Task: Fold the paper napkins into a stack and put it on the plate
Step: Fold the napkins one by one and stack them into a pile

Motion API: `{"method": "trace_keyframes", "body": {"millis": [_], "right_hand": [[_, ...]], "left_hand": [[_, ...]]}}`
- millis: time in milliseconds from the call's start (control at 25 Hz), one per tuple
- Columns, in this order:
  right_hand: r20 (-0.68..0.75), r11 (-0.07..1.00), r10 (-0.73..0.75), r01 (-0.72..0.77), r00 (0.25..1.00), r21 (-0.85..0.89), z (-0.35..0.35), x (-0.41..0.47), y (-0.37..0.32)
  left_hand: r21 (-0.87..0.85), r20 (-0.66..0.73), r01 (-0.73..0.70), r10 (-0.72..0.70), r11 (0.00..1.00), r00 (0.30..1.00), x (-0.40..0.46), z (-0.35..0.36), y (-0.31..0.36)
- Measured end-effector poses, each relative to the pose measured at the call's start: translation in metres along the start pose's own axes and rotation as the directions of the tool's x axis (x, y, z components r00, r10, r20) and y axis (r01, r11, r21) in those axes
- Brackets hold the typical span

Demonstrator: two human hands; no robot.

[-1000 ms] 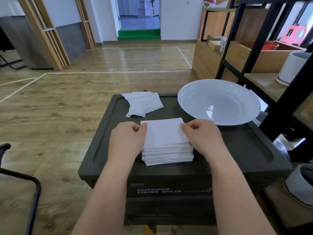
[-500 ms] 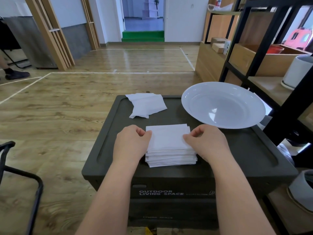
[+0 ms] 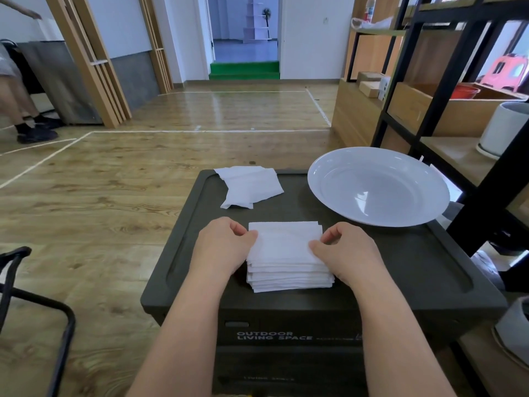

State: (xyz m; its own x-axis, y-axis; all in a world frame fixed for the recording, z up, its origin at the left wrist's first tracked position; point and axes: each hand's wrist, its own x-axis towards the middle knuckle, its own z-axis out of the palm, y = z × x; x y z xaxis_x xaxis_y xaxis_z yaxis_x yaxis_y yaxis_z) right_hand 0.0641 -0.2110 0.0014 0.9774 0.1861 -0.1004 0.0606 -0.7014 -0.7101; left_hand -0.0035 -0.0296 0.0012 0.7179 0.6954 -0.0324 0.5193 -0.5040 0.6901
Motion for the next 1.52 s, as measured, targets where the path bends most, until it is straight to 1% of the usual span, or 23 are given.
{"method": "trace_keyframes", "body": {"millis": [40, 120, 160, 200, 280, 360, 400, 440, 520, 600, 640, 760, 920, 1000, 1080, 1160, 1200, 1240, 1320, 1360, 1440, 1480, 1520], "right_hand": [[0.014, 1.000, 0.000, -0.001, 1.000, 0.024, -0.002, 0.000, 0.001], [0.005, 0.996, 0.000, 0.000, 1.000, 0.087, -0.006, 0.001, 0.001], [-0.023, 0.993, -0.003, 0.005, 1.000, 0.118, -0.008, 0.002, 0.001], [-0.055, 0.989, -0.006, 0.014, 0.998, 0.144, -0.010, 0.003, 0.001], [-0.098, 0.984, -0.015, 0.032, 0.995, 0.175, -0.011, 0.006, -0.001], [-0.104, 0.984, -0.025, 0.043, 0.994, 0.176, -0.011, 0.009, -0.001], [-0.100, 0.984, -0.029, 0.046, 0.995, 0.170, -0.011, 0.011, -0.001], [-0.101, 0.985, -0.032, 0.049, 0.994, 0.167, -0.012, 0.012, 0.000], [-0.115, 0.984, -0.038, 0.057, 0.993, 0.167, -0.014, 0.014, 0.002], [-0.126, 0.985, -0.039, 0.059, 0.991, 0.162, -0.015, 0.015, 0.003], [-0.125, 0.985, -0.040, 0.060, 0.991, 0.159, -0.016, 0.015, 0.003], [-0.129, 0.984, -0.064, 0.085, 0.990, 0.158, -0.020, 0.012, 0.001], [-0.139, 0.968, -0.095, 0.124, 0.986, 0.217, -0.025, 0.005, -0.004], [-0.072, 0.944, -0.208, 0.219, 0.976, 0.248, -0.027, -0.003, -0.008], [-0.044, 0.907, -0.369, 0.370, 0.928, 0.200, -0.026, -0.011, -0.015], [-0.070, 0.861, -0.486, 0.491, 0.871, 0.135, -0.021, -0.016, -0.022], [-0.100, 0.844, -0.513, 0.522, 0.853, 0.124, -0.018, -0.016, -0.025], [-0.135, 0.840, -0.512, 0.528, 0.848, 0.129, -0.016, -0.017, -0.028], [-0.207, 0.855, -0.450, 0.486, 0.869, 0.181, -0.013, -0.016, -0.030], [-0.238, 0.863, -0.409, 0.458, 0.881, 0.211, -0.012, -0.015, -0.030], [-0.267, 0.862, -0.344, 0.416, 0.900, 0.291, -0.011, -0.014, -0.030], [-0.263, 0.849, -0.324, 0.402, 0.909, 0.343, -0.012, -0.014, -0.031], [-0.257, 0.829, -0.318, 0.399, 0.913, 0.393, -0.013, -0.014, -0.031]], "left_hand": [[0.006, -0.046, -0.028, 0.028, 1.000, 0.999, 0.009, -0.005, 0.004], [0.054, -0.137, -0.132, 0.138, 0.990, 0.981, 0.033, -0.010, 0.019], [0.106, -0.143, -0.187, 0.201, 0.977, 0.969, 0.048, -0.007, 0.029], [0.169, -0.110, -0.241, 0.261, 0.956, 0.959, 0.061, -0.001, 0.039], [0.303, 0.054, -0.364, 0.366, 0.880, 0.929, 0.085, 0.018, 0.054], [0.408, 0.226, -0.471, 0.413, 0.782, 0.882, 0.102, 0.035, 0.059], [0.451, 0.269, -0.492, 0.413, 0.744, 0.870, 0.109, 0.042, 0.059], [0.485, 0.268, -0.496, 0.417, 0.721, 0.868, 0.115, 0.047, 0.057], [0.553, 0.214, -0.489, 0.453, 0.674, 0.866, 0.121, 0.053, 0.056], [0.591, 0.204, -0.500, 0.482, 0.633, 0.852, 0.120, 0.054, 0.056], [0.580, 0.206, -0.506, 0.487, 0.638, 0.849, 0.117, 0.052, 0.057], [0.474, 0.166, -0.537, 0.528, 0.698, 0.833, 0.102, 0.033, 0.055], [0.285, 0.198, -0.654, 0.624, 0.701, 0.756, 0.059, -0.015, 0.055], [0.265, 0.182, -0.686, 0.663, 0.678, 0.726, 0.031, -0.040, 0.053], [0.214, 0.184, -0.709, 0.685, 0.671, 0.704, 0.003, -0.058, 0.049], [0.077, 0.178, -0.705, 0.686, 0.705, 0.706, -0.023, -0.066, 0.047], [0.005, 0.143, -0.695, 0.688, 0.719, 0.712, -0.032, -0.068, 0.046], [-0.061, 0.087, -0.684, 0.687, 0.727, 0.721, -0.039, -0.068, 0.046], [-0.185, 0.003, -0.666, 0.678, 0.723, 0.735, -0.046, -0.067, 0.042], [-0.238, 0.005, -0.658, 0.678, 0.714, 0.735, -0.046, -0.067, 0.040], [-0.325, 0.097, -0.619, 0.676, 0.715, 0.731, -0.044, -0.066, 0.036], [-0.348, 0.119, -0.598, 0.667, 0.722, 0.735, -0.042, -0.065, 0.034], [-0.362, 0.096, -0.580, 0.648, 0.730, 0.756, -0.038, -0.063, 0.031]]}}
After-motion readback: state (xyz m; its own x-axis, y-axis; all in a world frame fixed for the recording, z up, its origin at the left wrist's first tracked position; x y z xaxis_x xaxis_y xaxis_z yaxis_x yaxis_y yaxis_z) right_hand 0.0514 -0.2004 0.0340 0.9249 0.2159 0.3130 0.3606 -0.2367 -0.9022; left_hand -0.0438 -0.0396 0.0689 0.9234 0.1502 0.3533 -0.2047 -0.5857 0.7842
